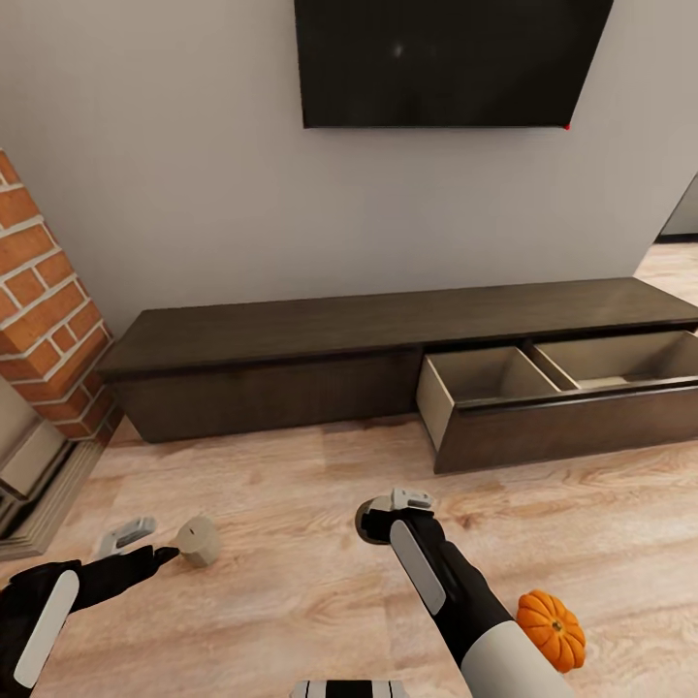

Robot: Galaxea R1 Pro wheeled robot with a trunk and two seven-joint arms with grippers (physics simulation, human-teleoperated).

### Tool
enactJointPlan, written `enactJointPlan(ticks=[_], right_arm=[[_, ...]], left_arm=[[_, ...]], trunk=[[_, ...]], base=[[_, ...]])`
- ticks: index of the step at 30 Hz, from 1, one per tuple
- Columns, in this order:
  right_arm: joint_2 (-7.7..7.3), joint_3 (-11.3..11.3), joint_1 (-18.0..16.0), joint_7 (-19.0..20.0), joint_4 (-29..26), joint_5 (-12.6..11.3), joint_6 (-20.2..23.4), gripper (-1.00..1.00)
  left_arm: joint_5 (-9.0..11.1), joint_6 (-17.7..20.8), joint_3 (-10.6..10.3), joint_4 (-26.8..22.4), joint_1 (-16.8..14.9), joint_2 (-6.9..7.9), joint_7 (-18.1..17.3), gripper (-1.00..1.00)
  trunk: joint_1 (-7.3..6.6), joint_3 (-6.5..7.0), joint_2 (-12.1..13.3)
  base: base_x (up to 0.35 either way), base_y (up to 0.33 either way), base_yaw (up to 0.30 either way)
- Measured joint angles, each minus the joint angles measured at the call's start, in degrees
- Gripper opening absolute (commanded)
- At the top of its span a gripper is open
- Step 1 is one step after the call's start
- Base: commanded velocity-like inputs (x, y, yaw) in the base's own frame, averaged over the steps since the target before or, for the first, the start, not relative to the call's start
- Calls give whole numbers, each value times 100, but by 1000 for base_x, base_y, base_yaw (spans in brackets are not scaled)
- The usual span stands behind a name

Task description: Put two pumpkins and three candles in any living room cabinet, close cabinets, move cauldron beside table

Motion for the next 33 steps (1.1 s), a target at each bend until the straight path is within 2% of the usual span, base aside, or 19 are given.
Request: enactJointPlan(ticks=[11,21,33], right_arm=[[0,9,0,-1,0,-4,8,-100],[0,7,0,-1,0,-1,8,-100],[0,8,0,-1,0,-1,6,-100]], left_arm=[[3,-11,11,0,0,0,3,100],[3,-102,-5,0,0,-9,7,100],[-3,-82,9,0,0,-3,46,100]], trunk=[[0,0,0],[0,0,0],[0,0,0]], base=[[208,175,0],[178,40,0],[21,4,0]])
